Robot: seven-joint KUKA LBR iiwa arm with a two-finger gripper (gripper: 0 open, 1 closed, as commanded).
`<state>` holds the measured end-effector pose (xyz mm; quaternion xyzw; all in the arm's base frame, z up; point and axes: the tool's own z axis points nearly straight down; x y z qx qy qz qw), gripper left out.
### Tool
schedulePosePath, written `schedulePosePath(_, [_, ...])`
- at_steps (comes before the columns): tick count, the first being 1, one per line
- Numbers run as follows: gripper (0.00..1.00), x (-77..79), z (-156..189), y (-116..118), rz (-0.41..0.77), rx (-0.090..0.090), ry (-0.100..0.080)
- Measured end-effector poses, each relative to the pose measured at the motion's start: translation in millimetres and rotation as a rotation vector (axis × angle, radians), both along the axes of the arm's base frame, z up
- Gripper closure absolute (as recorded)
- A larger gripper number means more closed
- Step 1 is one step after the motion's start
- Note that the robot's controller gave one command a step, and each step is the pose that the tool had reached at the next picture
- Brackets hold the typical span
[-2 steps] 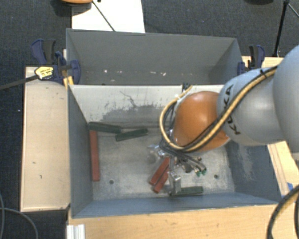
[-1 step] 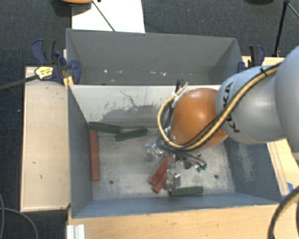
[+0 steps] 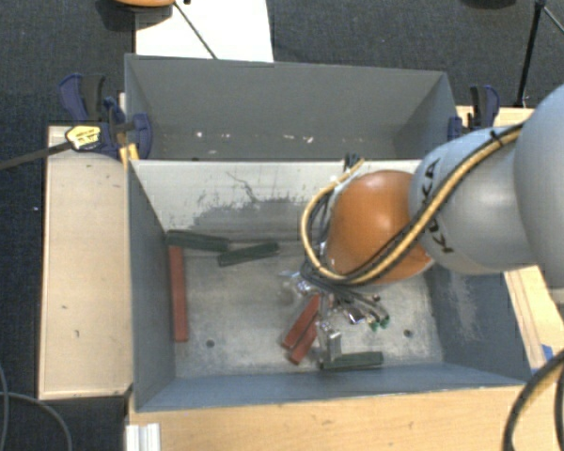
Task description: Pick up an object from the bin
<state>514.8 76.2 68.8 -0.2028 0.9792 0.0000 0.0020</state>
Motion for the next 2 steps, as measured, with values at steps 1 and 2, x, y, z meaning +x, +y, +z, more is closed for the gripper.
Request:
schedulePosePath(1, [1.00,5.0,2.6,5.8,0.106,0.000,0.002])
schedulePosePath(2, [1.00,5.0,2.6,5.8,0.105,0.000,0.002])
